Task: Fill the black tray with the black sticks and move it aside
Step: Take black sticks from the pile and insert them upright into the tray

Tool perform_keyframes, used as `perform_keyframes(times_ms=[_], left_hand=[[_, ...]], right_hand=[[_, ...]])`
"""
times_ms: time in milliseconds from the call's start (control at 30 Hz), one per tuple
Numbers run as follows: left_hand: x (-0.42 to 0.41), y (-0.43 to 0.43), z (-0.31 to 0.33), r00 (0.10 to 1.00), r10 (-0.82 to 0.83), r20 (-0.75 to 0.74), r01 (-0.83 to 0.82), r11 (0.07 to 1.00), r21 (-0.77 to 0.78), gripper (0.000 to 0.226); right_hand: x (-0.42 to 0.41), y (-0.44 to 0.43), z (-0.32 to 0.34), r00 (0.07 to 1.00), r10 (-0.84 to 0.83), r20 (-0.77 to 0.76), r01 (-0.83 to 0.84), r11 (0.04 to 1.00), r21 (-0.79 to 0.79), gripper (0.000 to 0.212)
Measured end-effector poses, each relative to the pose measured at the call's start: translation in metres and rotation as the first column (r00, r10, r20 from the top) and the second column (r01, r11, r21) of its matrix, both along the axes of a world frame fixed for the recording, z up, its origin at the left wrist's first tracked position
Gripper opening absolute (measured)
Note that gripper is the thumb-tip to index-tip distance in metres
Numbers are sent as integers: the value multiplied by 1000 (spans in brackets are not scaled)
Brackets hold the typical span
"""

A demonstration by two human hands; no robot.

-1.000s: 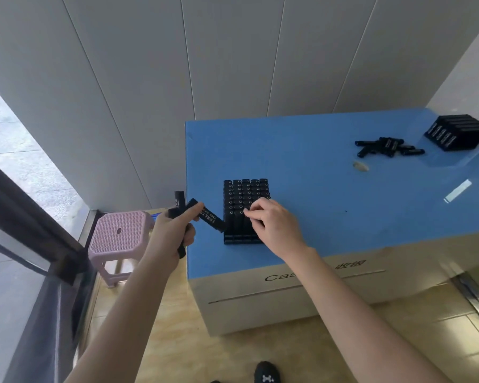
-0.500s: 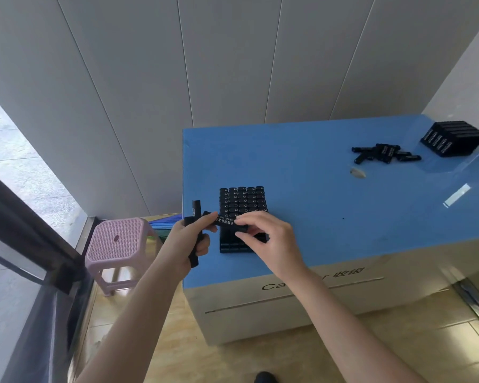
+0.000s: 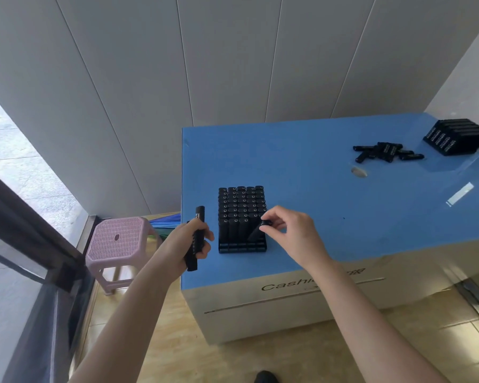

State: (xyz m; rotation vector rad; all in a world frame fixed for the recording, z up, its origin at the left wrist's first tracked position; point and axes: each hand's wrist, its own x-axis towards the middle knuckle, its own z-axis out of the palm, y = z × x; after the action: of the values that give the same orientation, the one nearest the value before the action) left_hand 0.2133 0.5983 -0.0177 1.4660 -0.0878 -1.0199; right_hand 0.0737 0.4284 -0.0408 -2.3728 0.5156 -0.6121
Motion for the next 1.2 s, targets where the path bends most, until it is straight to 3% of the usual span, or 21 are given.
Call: perform_keyframes(times_ms=[167,467,667,1067,1200], left_hand=[[1,4,-3,996,-62,59,62,998,-3,12],[-3,5,-4,988,-71,139,80,995,-60,20],[-3,4,-2,960,-150,237,153,988,8,31],[-6,1,-2,989,-49,140,54,998,-29,30],[-6,4,-4,985,-38,168,40,999,-14,28]], right_hand=[[14,2,-12,999,21,37,-16,990,-142,12],[21,-11,-3,990,125,-70,-136,976,-172,17],[22,-10,2,985,142,-102,-162,960,-227,16],[30,-13,11,956,188,-223,-234,951,-201,14],[28,-10,3,970,147,-193,-188,958,-215,12]])
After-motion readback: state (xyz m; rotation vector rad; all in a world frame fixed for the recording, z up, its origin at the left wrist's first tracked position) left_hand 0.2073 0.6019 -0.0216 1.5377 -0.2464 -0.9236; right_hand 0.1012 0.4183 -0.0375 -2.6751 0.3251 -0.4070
